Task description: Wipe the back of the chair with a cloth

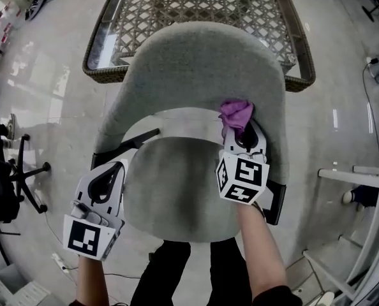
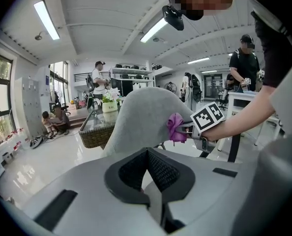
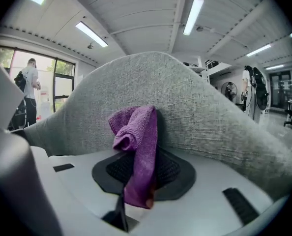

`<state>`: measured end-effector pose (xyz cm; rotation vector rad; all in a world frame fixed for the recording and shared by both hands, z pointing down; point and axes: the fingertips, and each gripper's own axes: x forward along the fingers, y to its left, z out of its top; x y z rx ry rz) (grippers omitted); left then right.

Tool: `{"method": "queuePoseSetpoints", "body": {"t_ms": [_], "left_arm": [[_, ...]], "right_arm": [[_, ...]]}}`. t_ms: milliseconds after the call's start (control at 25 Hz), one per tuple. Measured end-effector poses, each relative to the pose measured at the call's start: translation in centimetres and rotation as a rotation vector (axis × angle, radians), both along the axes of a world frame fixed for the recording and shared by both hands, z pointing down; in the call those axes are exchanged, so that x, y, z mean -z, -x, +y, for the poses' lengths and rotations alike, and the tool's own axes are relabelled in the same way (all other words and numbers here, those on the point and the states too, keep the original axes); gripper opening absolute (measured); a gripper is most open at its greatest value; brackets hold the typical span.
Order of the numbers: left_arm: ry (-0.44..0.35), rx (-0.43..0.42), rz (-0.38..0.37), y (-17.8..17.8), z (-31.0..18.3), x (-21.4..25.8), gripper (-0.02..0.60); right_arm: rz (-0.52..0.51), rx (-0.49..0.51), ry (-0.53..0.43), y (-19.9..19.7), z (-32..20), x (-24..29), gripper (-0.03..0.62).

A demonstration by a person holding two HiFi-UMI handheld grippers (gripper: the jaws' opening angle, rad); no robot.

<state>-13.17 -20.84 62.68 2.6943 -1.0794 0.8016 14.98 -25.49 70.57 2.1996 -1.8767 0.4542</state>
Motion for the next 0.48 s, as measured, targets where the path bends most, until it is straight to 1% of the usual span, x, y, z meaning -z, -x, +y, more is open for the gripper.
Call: {"method": "queuePoseSetpoints", "body": {"t_ms": [80,240,320,400,480], "left_arm": [[-0.002,-0.012,0.000,-0.3,0.4,-0.2,0.009],[-0.011,-0.013,0.004,-0.1,1.2,-0.1,0.009],[-0.012,0.001,0.008,0.4,1.6,0.4,0.009],[-0.026,0.027,0.034,0.6,1.6,1.8,0.009],[-0.074,0.059,0.088,0.9,1.4,4.4,0.009]], "right_arm": [[0.012,-0.017,-0.009,-0.4,0.6,0.2,0.095],[-0.052,-0.060,-0.035,-0.9,1.5,0.8,0.095],[-0.054,-0.057,-0.034,-0.7,2.2,1.5,0.095],[-0.051,-0.051,-0.032,-0.5,3.2,2.8,0.095],[-0.050,-0.037,-0.032,0.1,4.2,4.6,0.095]]}}
